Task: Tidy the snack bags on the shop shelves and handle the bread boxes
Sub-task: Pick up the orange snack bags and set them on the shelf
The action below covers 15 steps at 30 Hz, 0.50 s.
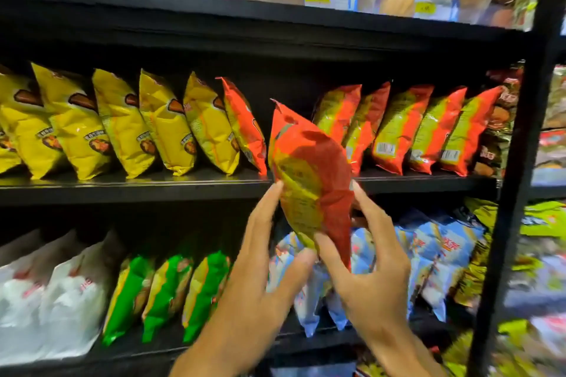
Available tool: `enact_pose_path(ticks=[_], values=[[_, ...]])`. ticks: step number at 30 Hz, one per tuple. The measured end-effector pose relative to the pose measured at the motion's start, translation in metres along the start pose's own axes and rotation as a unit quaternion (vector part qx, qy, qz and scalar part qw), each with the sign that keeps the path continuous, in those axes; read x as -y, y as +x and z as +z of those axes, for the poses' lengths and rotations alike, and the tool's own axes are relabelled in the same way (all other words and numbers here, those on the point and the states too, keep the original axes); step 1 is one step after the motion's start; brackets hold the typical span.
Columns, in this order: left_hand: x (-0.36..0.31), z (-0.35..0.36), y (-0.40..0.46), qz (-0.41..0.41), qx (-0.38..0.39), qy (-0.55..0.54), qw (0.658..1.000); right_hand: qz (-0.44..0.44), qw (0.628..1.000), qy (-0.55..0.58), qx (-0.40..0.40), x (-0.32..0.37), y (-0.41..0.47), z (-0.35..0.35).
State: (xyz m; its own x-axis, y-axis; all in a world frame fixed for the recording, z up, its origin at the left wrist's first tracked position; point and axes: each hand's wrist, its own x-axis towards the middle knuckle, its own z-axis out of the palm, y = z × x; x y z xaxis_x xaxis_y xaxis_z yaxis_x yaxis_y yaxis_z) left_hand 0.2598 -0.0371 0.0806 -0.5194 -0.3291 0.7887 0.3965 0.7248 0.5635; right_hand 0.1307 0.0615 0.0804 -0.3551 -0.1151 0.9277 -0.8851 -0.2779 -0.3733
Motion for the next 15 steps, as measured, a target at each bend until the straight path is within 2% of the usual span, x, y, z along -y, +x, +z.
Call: enact_pose_path(ticks=[3, 6, 9, 12, 15], values=[[0.014, 0.029, -0.025, -0.044, -0.022, -0.096, 0.994, 0.015, 0.993, 0.023, 0.116, -0.009, -0.037, 0.0], [0.032, 0.043, -0.053, -0.131, -0.052, -0.17, 0.975, -0.041, 0.994, -0.027, 0.096, -0.018, -0.09, -0.004], [0.041, 0.046, -0.074, -0.208, -0.1, -0.203, 0.952, -0.058, 0.985, -0.039, 0.156, -0.029, -0.132, -0.01], [0.046, 0.041, -0.092, -0.261, -0.137, -0.181, 0.938, -0.032, 0.981, 0.014, 0.191, -0.03, -0.144, -0.017], [0.049, 0.036, -0.108, -0.299, -0.138, -0.168, 0.929, 0.066, 0.984, 0.084, 0.145, -0.029, -0.142, -0.023]])
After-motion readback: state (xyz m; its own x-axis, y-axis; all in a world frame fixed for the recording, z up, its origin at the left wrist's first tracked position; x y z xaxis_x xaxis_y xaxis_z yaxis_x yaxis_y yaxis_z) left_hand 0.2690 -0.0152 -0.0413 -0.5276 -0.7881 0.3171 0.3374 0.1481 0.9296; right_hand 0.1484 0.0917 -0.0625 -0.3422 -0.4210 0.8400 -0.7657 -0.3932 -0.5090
